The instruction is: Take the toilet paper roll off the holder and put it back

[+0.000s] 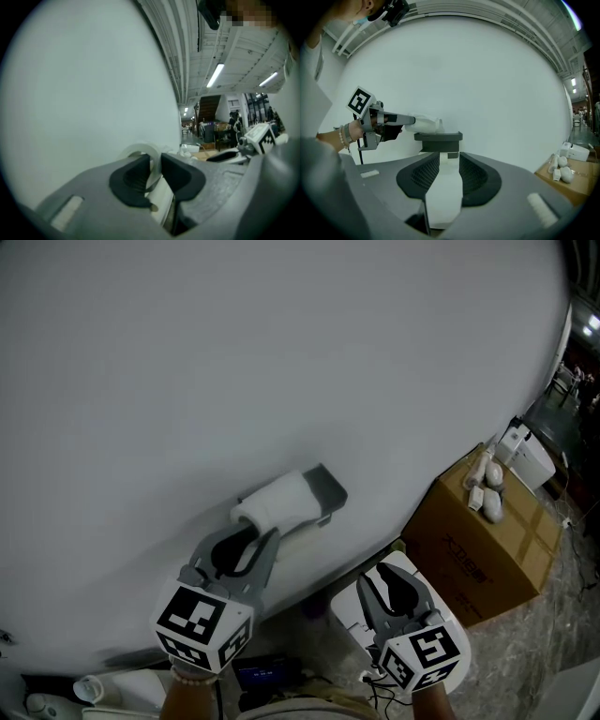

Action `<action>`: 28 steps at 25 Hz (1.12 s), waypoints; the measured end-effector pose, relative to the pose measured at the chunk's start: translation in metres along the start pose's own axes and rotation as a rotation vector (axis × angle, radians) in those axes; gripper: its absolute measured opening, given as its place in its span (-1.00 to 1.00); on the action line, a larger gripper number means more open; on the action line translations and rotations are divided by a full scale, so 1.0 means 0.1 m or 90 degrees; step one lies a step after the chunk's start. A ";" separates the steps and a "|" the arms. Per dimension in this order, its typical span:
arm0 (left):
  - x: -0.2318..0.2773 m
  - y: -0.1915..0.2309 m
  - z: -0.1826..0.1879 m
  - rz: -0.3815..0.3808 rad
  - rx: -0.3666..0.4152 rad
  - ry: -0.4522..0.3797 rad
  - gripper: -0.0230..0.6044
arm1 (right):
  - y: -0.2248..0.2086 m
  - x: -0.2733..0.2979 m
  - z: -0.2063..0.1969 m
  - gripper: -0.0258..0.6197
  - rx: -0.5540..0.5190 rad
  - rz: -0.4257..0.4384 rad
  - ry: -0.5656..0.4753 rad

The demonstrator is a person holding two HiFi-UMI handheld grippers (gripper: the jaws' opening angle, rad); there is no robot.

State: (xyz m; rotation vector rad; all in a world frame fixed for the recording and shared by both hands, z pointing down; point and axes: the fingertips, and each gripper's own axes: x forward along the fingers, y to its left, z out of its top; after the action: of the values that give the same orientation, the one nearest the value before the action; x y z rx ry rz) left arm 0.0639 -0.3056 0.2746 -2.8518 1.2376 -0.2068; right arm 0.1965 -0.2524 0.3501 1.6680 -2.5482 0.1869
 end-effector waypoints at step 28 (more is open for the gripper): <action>-1.92 0.27 -0.33 0.151 0.003 0.031 -0.71 | 2.31 0.51 0.20 -0.28 -0.066 0.468 -0.015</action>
State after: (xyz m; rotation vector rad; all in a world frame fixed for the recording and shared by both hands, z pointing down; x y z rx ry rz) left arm -0.0896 -0.1833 0.2837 -2.6783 1.5670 -0.2734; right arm -0.0356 -0.2104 0.3252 0.6372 -2.9967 0.0758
